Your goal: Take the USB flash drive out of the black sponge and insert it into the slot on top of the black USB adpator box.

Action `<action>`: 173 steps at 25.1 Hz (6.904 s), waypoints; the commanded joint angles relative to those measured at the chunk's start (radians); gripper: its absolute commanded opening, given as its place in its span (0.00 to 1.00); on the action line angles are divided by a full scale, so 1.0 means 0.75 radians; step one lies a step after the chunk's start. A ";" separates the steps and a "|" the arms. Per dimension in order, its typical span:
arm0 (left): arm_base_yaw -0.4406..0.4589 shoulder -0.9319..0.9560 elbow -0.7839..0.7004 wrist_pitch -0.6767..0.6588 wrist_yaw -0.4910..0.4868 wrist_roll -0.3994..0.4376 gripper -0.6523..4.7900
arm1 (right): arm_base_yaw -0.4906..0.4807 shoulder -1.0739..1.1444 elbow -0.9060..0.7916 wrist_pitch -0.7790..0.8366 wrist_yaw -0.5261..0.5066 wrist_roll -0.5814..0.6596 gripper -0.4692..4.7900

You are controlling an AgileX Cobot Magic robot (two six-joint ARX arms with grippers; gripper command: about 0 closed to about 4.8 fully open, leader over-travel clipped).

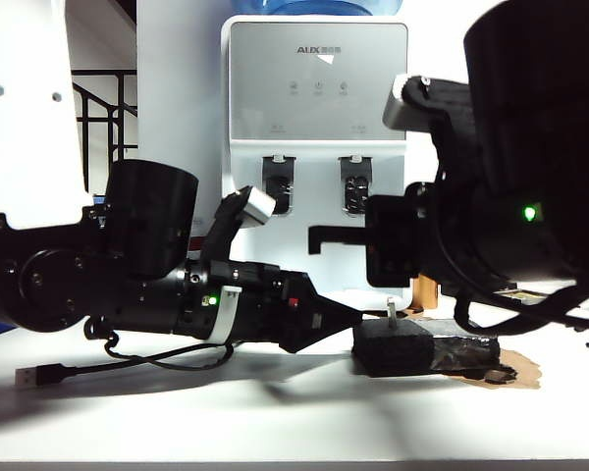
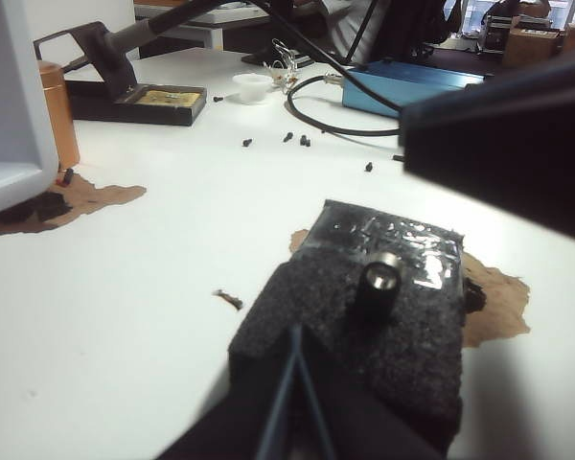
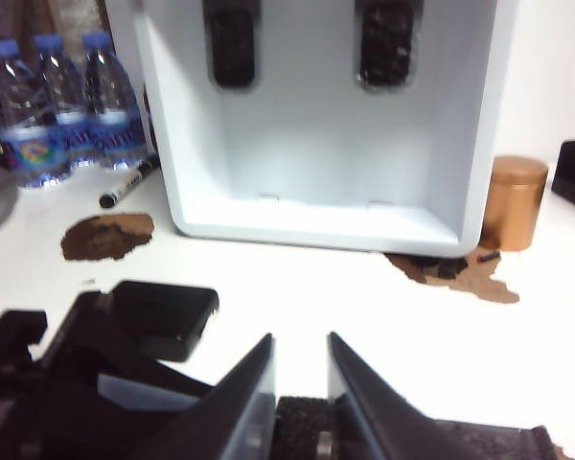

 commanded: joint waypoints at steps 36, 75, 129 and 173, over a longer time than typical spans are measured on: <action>0.002 0.055 0.005 0.138 0.003 0.010 0.11 | -0.061 0.020 0.020 -0.115 -0.127 -0.036 0.44; 0.006 0.056 0.005 0.076 0.005 0.020 0.11 | -0.071 0.043 0.120 -0.328 -0.032 0.108 0.30; 0.224 0.030 -0.003 0.240 -0.443 0.014 0.11 | -0.445 -0.151 0.136 0.045 -1.679 0.082 0.09; 0.502 -0.473 -0.518 0.017 -0.474 -0.019 0.11 | -0.523 0.352 1.277 -1.588 -2.026 -0.952 0.09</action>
